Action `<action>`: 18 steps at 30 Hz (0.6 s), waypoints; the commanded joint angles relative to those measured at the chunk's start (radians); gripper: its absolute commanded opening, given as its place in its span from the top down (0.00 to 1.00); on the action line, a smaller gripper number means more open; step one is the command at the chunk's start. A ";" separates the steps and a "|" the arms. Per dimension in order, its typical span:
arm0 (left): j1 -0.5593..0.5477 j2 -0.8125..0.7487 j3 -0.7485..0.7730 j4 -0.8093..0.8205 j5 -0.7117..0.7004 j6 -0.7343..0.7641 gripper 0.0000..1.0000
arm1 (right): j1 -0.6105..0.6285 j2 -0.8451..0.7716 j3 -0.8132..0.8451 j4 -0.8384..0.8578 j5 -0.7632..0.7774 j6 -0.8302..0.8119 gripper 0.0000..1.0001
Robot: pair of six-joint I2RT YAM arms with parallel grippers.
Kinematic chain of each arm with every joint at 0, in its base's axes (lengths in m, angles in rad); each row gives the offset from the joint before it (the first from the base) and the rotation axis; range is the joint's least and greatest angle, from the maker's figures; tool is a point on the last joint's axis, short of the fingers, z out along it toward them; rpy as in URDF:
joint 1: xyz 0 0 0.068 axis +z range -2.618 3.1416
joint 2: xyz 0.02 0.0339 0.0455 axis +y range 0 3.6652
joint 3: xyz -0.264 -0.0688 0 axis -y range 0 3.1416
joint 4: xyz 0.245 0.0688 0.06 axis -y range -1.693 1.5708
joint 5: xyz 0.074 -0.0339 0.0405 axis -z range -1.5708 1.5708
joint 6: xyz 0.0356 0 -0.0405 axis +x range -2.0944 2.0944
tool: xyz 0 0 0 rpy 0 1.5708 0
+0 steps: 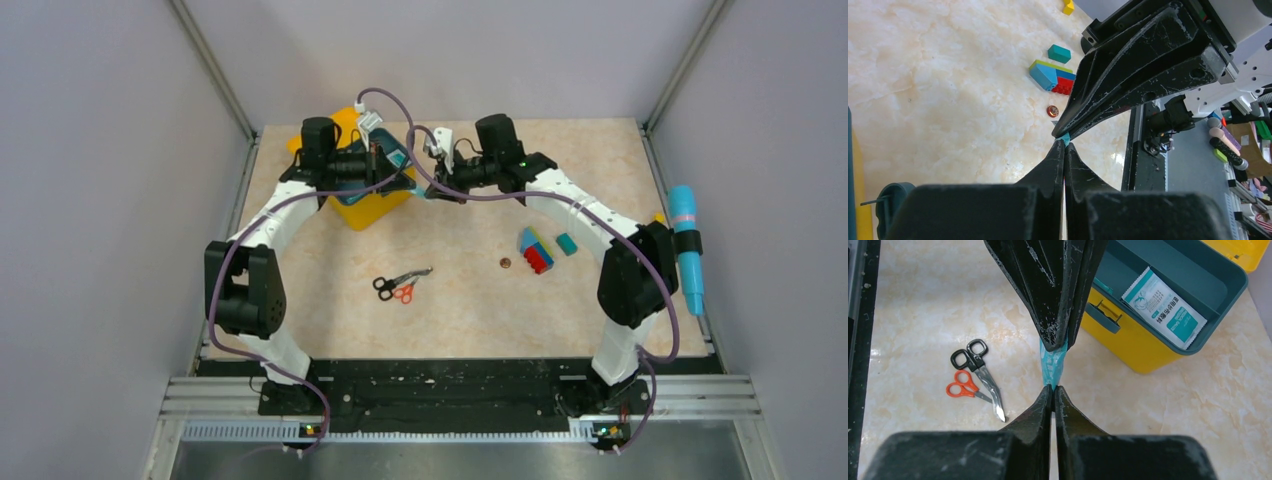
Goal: Organize the medicine kit
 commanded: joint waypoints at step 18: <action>0.276 -0.134 -0.038 0.088 -0.370 -0.220 1.00 | -0.166 -0.174 -0.266 0.165 0.043 0.358 0.41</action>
